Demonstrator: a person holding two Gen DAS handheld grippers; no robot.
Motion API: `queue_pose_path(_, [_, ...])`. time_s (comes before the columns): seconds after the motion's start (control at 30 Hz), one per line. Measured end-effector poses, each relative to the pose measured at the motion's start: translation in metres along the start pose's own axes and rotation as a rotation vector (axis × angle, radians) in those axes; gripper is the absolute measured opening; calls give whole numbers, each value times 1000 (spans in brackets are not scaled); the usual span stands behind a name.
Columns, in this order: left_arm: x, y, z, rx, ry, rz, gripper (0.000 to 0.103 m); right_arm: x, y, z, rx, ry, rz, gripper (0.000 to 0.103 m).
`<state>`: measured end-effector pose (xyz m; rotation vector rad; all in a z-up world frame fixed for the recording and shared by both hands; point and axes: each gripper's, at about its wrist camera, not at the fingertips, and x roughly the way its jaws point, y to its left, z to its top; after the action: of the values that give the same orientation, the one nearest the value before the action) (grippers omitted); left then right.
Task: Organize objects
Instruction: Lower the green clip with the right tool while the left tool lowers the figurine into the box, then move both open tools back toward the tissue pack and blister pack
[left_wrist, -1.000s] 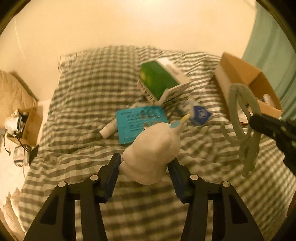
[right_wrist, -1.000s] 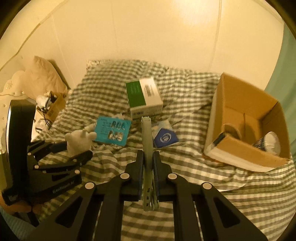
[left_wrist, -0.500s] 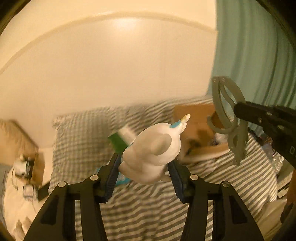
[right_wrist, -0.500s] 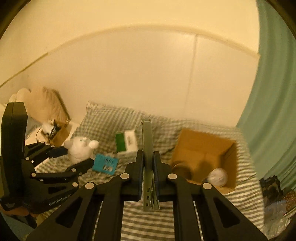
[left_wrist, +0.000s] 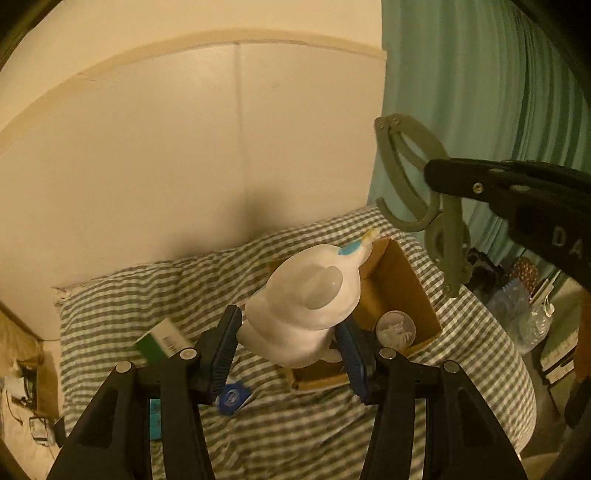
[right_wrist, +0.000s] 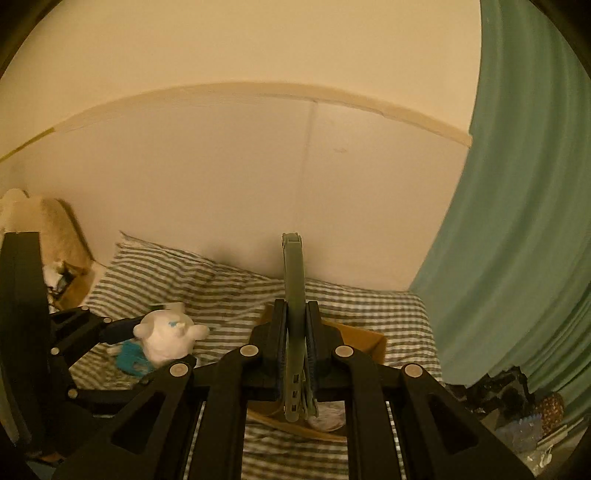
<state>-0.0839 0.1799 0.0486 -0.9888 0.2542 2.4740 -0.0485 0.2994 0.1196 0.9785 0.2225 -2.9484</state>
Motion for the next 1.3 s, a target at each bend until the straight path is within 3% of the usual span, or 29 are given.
queue_pose_path(0.43, [122, -37, -6, 18, 162, -12, 53, 132, -48, -48, 110, 238, 53, 9])
queue_pose_path(0.73, [141, -29, -12, 18, 206, -13, 55, 164, -49, -61, 149, 272, 101, 9])
queue_pose_path(0.83, [134, -27, -5, 20, 193, -8, 65, 154, -45, -55, 141, 249, 98, 9])
queue_pose_path(0.9, [124, -25, -1, 24, 171, 11, 82, 144, -46, -46, 143, 224, 84, 15])
queue_pose_path(0.93, [116, -24, 2, 24, 155, 20, 84, 137, -45, -40, 145, 210, 76, 20])
queue_pose_path(1.0, [102, -22, 6, 23, 136, 19, 84, 122, -43, -31, 145, 179, 52, 39])
queue_pose_path(1.13, [62, -10, 16, 10, 77, 29, 95, 79, -38, -14, 133, 120, 28, 42])
queue_pose_path(1.3, [-6, 7, 27, -2, -31, 59, 102, 13, -21, 0, 117, 38, 6, 60])
